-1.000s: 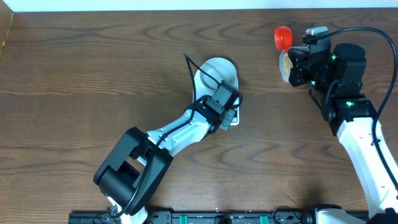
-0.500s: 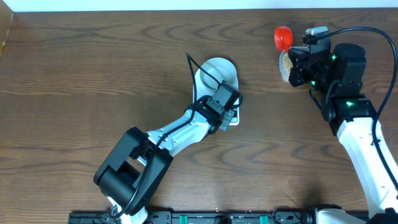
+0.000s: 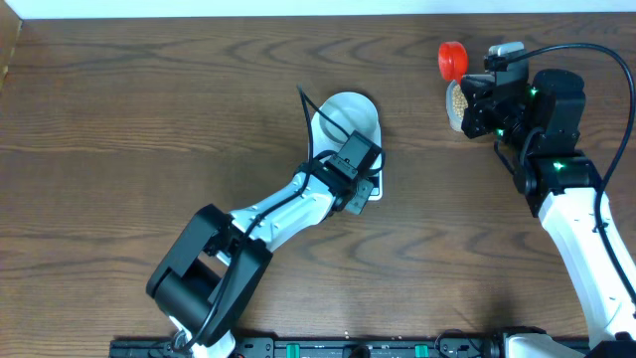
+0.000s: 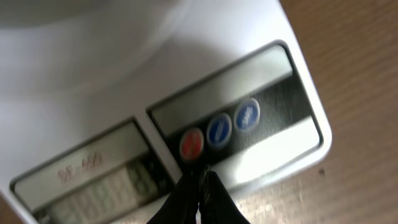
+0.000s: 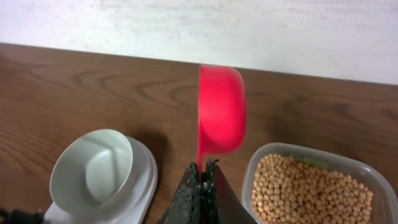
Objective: Scoop item into bowl and weigh 50g on scale
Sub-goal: 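Lift the left gripper off the scale and retract it left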
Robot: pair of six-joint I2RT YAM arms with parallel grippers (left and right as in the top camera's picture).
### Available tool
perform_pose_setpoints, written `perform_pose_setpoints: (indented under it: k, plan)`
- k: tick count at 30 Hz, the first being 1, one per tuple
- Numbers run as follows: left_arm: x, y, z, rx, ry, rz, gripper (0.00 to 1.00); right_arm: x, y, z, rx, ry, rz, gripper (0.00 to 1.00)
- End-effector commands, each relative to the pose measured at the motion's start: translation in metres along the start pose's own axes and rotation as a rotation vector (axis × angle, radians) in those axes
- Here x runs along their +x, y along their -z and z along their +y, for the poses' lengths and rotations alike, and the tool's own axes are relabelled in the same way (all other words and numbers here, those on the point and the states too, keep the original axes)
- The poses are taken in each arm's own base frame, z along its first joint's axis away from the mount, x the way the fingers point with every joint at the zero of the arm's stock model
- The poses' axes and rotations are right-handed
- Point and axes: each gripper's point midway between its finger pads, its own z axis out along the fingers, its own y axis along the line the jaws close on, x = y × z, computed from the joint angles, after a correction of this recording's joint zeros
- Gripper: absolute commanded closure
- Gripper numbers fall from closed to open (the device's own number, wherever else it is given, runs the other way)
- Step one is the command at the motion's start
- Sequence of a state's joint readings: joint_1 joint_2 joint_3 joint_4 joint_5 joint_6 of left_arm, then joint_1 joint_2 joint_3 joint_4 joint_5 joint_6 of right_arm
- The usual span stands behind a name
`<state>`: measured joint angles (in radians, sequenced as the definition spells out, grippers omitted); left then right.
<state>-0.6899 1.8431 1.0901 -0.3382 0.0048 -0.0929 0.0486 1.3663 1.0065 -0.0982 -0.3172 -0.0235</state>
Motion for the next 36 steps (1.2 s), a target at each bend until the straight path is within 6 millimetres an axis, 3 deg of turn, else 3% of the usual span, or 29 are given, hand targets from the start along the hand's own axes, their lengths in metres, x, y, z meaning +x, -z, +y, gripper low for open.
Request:
perform_pose_setpoints:
  k: [1,7,13,15,17,18,19,24,27,33,36]
  plan:
    - [-0.023,0.037,-0.007,0.051,0.008,-0.092,0.93,-0.017,0.003,-0.003,0.012,0.029,-0.049,0.99]
    - [-0.051,0.09,0.001,0.027,0.022,-0.246,0.92,-0.04,0.005,-0.003,0.015,0.059,-0.139,0.99]
    - [-0.053,0.096,0.003,0.019,0.024,-0.262,0.91,-0.07,0.009,-0.002,0.019,0.1,-0.268,0.99]
    - [-0.053,0.096,0.003,0.019,0.024,-0.263,0.74,-0.079,0.009,-0.003,0.021,0.102,-0.307,0.99]
    - [-0.053,0.096,0.005,0.017,0.036,-0.264,0.5,-0.088,0.009,-0.011,0.053,0.042,-0.35,0.99]
    - [-0.054,0.096,0.007,0.016,0.051,-0.264,0.31,-0.092,0.009,-0.015,0.069,0.016,-0.369,0.99]
    - [-0.054,0.096,0.009,0.016,0.078,-0.264,0.05,-0.096,0.009,-0.018,0.08,-0.005,-0.391,0.99]
    - [-0.058,0.104,0.031,0.008,0.224,-0.285,0.02,-0.109,0.002,-0.024,0.074,-0.076,-0.471,0.99]
    - [-0.058,0.118,0.048,0.0,0.289,-0.304,0.02,-0.116,-0.004,-0.026,0.065,-0.107,-0.495,0.99]
    - [-0.044,0.164,0.079,-0.038,0.358,-0.337,0.02,-0.138,-0.009,-0.029,0.061,-0.1,-0.526,0.99]
    - [-0.037,0.198,0.097,-0.061,0.401,-0.397,0.02,-0.152,-0.007,-0.028,0.057,-0.092,-0.555,0.99]
